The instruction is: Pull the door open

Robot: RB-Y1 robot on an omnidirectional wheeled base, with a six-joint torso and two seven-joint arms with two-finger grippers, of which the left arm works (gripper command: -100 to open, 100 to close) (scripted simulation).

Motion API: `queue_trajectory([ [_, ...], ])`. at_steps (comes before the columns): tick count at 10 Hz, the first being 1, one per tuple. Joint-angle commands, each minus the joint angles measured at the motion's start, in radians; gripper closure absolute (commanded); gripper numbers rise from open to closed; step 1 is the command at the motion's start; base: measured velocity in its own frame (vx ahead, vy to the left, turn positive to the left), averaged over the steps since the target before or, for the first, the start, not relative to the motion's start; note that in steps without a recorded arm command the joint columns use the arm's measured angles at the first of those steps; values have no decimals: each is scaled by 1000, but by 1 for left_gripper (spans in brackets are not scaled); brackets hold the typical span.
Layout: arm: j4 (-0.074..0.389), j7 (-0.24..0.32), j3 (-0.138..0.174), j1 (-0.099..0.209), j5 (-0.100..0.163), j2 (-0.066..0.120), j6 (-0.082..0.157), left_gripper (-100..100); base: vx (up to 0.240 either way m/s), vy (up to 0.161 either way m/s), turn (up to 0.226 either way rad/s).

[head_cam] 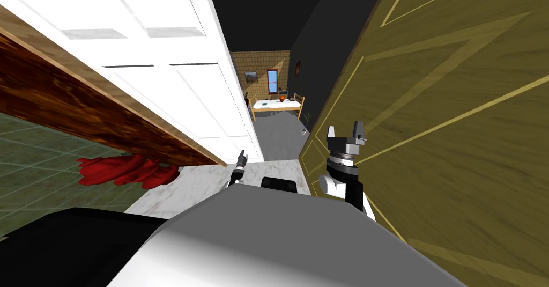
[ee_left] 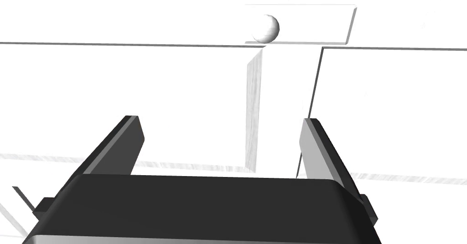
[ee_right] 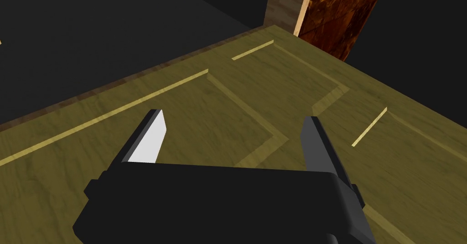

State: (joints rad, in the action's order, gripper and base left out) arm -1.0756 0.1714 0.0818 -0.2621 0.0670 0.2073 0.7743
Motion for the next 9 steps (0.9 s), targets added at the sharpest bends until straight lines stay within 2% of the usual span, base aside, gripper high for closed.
queue_trajectory([
  [1,36,6,4,5,4,4,14,-100,164,21,-42],
  [6,125,18,15,23,15,14,41,-100,168,17,-31],
  [9,135,16,21,37,18,16,38,-100,120,24,-31],
])
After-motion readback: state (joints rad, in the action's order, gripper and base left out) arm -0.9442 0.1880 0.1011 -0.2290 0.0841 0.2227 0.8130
